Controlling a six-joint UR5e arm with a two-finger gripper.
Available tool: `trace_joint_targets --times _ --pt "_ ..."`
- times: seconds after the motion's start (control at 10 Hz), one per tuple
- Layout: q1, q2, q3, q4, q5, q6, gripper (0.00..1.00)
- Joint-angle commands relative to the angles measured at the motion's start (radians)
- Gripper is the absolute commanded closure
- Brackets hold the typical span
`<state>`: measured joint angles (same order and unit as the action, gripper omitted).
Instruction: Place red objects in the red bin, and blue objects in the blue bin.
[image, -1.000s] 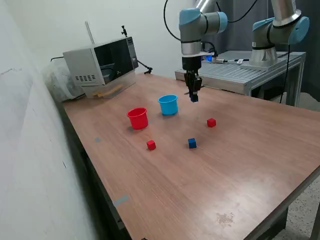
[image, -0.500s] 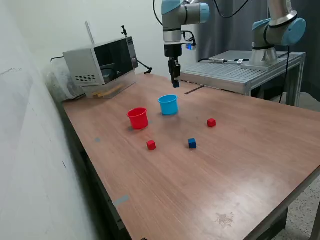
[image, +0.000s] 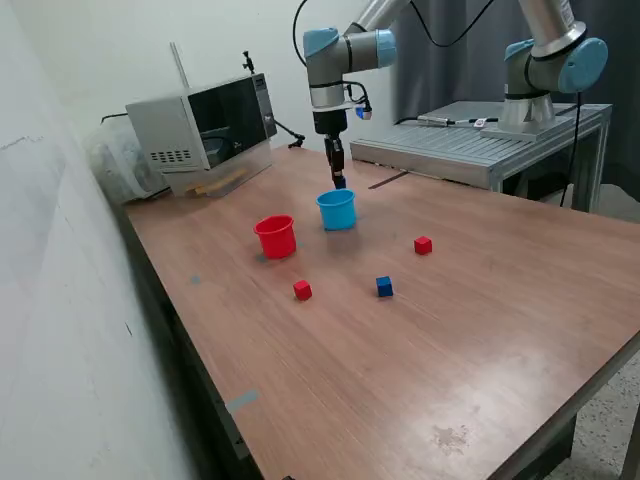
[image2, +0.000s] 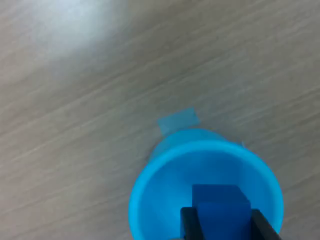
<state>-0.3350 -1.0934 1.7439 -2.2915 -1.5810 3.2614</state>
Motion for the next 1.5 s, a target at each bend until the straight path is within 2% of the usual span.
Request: trace_joint_targets --times 0.0,0.1,0.2,0.6,0.8,0.9,1.0,1.1,1.2,1.3,1.4 --pt "-0.001 0.021 -0.035 -0.025 0.006 -0.002 1.0" --pt "-0.001 0.021 -0.035 -0.026 0.006 -0.002 1.0" --pt "-0.001 0.02 -0.034 -0.026 0.006 -0.002 0.0" --pt "-0.021 0.013 -0.027 -0.02 0.001 -0.014 0.0" --pt "0.002 -0.058 -0.021 -0.008 0.006 -0.031 0.0" --pt "0.104 -0.145 -0.024 0.035 0.007 -0.029 0.0" --pt "0.176 -0.186 -0.04 0.073 0.006 -0.017 0.0" --pt "0.267 -0.192 -0.097 0.081 0.007 0.03 0.0" --pt "0.319 -0.185 -0.15 0.114 0.009 0.134 0.0" --pt "0.367 -0.145 -0.208 0.135 0.012 0.194 0.0" --pt "0.423 -0.087 -0.269 0.141 0.01 0.213 0.0"
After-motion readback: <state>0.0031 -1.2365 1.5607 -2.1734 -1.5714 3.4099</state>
